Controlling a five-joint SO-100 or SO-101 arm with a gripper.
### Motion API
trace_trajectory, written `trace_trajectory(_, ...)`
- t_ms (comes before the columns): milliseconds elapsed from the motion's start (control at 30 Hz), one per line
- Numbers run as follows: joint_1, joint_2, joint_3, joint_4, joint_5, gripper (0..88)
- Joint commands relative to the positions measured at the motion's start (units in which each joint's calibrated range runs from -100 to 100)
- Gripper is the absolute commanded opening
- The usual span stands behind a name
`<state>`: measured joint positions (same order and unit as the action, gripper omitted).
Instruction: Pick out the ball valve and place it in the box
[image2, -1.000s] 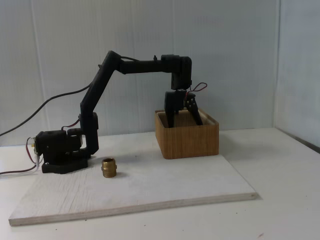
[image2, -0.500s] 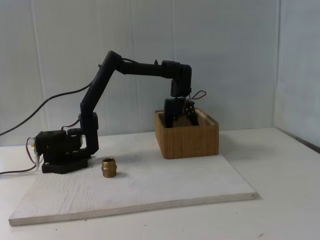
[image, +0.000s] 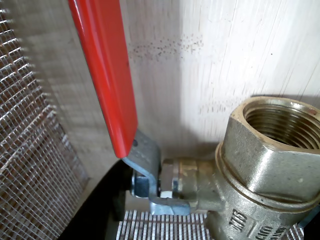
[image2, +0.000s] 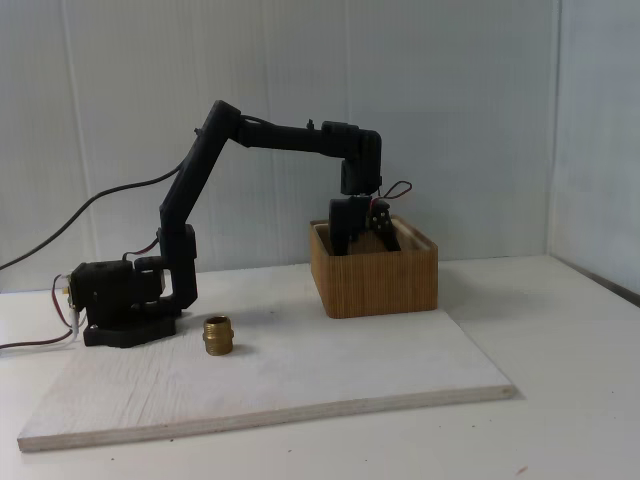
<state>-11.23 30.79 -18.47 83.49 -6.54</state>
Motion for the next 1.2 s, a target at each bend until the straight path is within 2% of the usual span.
trace_trajectory(0,-0.07,-1.92,-0.57,-0.62,0.12,1.6)
trace_trajectory(267,-0.07,-1.58,-0.03,-0.28,0.69,3.0)
trace_trajectory(433,0.45,-1.92,-0.12,0.84,0.89,15.5)
trace_trajectory(533,0.45,-1.92,-0.30,1.44,0.95,19.5)
trace_trajectory(733,0.16,-2.01,-0.66,1.79,0.95,19.4)
trace_trajectory(1167,0.01,-2.01,-11.40,11.09,1.41,20.2)
